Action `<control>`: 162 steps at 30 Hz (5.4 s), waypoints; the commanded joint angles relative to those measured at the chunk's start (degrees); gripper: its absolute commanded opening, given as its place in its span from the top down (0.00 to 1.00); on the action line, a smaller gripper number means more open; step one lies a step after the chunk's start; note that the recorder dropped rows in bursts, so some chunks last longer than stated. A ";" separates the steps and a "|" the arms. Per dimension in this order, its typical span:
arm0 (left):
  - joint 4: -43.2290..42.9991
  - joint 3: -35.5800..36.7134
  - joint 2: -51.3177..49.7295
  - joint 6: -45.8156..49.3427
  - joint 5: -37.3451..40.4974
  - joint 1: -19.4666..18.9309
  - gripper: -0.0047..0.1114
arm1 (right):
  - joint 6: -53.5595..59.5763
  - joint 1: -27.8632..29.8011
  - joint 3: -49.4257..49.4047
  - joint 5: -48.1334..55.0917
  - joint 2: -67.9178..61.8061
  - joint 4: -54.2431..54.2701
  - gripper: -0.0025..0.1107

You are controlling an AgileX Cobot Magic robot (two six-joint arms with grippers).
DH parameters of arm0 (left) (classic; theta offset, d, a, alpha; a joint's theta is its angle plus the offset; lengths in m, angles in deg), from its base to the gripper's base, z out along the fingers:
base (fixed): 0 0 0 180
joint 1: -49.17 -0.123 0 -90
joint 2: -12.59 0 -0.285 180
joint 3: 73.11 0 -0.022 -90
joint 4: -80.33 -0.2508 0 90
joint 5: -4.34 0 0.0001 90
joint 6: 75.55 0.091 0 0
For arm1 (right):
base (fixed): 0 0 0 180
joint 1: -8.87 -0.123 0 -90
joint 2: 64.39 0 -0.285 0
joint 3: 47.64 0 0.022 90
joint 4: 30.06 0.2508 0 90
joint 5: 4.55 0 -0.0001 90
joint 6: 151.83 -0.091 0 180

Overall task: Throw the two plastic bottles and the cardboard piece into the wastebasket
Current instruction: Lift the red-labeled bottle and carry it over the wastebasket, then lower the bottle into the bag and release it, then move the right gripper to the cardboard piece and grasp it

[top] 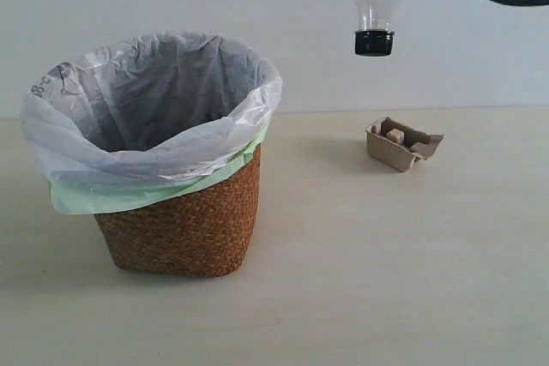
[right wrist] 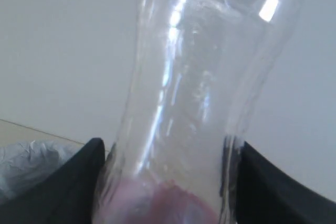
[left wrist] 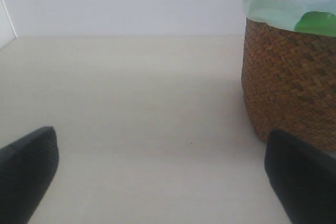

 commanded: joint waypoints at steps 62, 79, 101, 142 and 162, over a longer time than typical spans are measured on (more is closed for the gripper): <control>0.12 -0.21 0.18 -0.50 -0.87 0.41 0.03 | 1.24 -13.68 0.22 -10.94 -6.49 1.14 0.98; 0.12 -0.21 0.18 -0.50 -0.87 0.41 0.03 | 5.09 -21.54 0.22 -23.17 -6.49 3.23 0.98; 0.12 -0.21 0.18 -0.50 -0.87 0.41 0.03 | 13.87 6.70 0.22 -1.33 -5.12 4.19 0.98; 0.12 -0.21 0.18 -0.50 -0.87 0.41 0.03 | 23.99 2.95 7.61 6.21 -13.37 34.57 0.08; 0.12 -0.21 0.18 -0.50 -0.87 0.41 0.03 | 12.45 11.18 16.45 24.57 -36.42 -2.70 0.08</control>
